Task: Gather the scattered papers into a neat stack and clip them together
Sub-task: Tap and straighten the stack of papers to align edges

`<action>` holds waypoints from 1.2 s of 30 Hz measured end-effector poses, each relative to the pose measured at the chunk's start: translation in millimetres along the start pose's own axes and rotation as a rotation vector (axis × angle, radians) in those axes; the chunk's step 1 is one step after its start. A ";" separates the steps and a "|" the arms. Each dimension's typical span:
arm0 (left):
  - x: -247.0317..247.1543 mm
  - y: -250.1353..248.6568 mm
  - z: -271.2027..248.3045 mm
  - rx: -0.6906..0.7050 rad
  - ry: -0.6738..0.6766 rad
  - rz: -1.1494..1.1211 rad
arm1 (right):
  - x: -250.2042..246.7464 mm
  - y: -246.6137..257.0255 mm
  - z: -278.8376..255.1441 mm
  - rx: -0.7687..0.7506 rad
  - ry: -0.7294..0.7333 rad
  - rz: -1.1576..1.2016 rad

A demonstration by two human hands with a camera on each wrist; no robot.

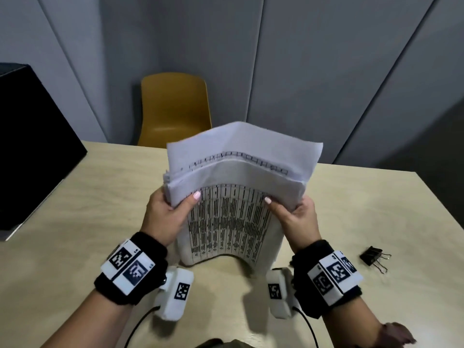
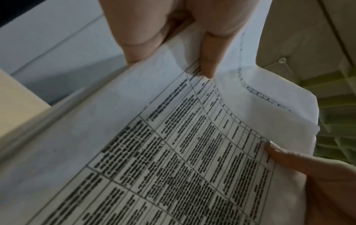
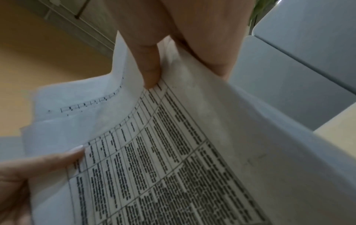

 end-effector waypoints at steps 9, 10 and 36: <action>-12.9 -67.6 -9.4 0.534 -0.196 0.227 | -3.2 71.2 -11.6 -0.473 -0.152 -0.369; -8.6 -76.8 -12.7 0.620 -0.210 0.326 | 0.3 79.0 -12.2 -0.559 -0.150 -0.461; -4.5 -47.4 -19.1 0.425 -0.057 0.326 | -2.1 48.9 -19.8 -0.487 -0.140 -0.568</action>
Point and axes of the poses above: each hand's wrist, its own z-axis towards the middle knuckle, its own x-axis out of the palm, y = z × x, the point moved 8 cm from there along z, towards the middle knuckle, and after that the axes turned 2 degrees about -z, right-handed, at the moved point
